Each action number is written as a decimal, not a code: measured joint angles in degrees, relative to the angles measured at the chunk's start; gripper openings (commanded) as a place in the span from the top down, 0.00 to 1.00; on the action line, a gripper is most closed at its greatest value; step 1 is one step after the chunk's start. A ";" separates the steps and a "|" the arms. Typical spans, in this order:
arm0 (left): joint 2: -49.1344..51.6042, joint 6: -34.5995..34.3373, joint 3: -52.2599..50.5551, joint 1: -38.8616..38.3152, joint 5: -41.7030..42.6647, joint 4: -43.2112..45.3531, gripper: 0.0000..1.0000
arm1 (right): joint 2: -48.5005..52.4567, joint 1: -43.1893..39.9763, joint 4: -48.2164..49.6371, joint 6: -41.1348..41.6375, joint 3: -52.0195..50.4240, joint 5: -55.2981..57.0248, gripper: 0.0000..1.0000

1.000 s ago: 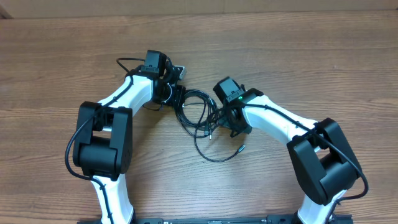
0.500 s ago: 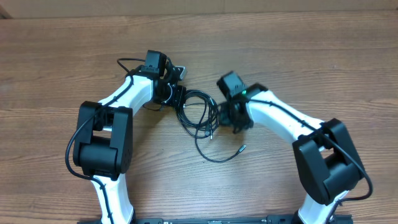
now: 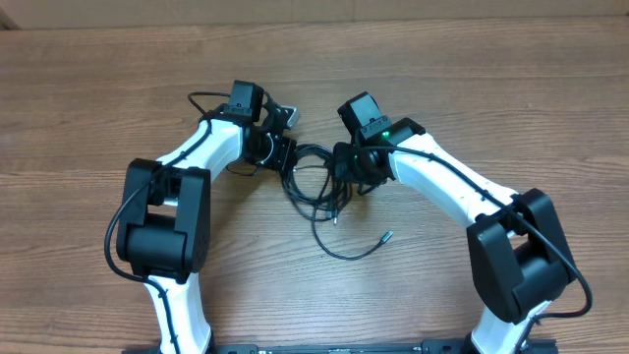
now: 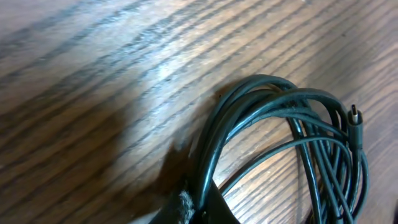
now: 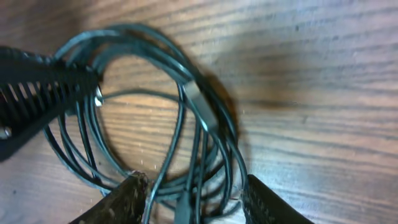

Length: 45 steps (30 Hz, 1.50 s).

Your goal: Untangle cables

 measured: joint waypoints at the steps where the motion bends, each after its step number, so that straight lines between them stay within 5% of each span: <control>1: 0.11 0.33 0.00 0.00 0.42 -0.04 0.96 | 0.26 0.00 0.79 -0.04 0.00 0.31 0.55; 4: 0.20 1.42 0.00 0.00 1.77 -0.13 0.96 | 1.95 0.00 3.37 -0.37 0.00 1.03 0.60; 10: 0.22 3.56 -0.02 0.00 4.28 -0.28 0.96 | 4.76 -0.02 3.82 -0.98 0.00 2.69 0.96; 24: 0.22 4.85 3.39 0.00 5.16 -7.34 0.96 | 4.76 -0.15 -9.07 -1.40 2.21 7.30 0.94; 27: 0.22 5.92 4.68 0.00 5.31 -8.59 0.96 | 4.63 -0.17 -7.43 -6.36 2.60 2.32 0.47; 37: 0.22 7.17 5.05 0.00 5.38 -9.09 0.96 | 4.63 -0.79 -0.42 -23.41 2.62 -13.64 0.48; 45: 0.22 7.26 5.05 0.00 5.18 -9.31 0.96 | 4.63 1.44 3.74 -31.74 2.62 -10.27 0.65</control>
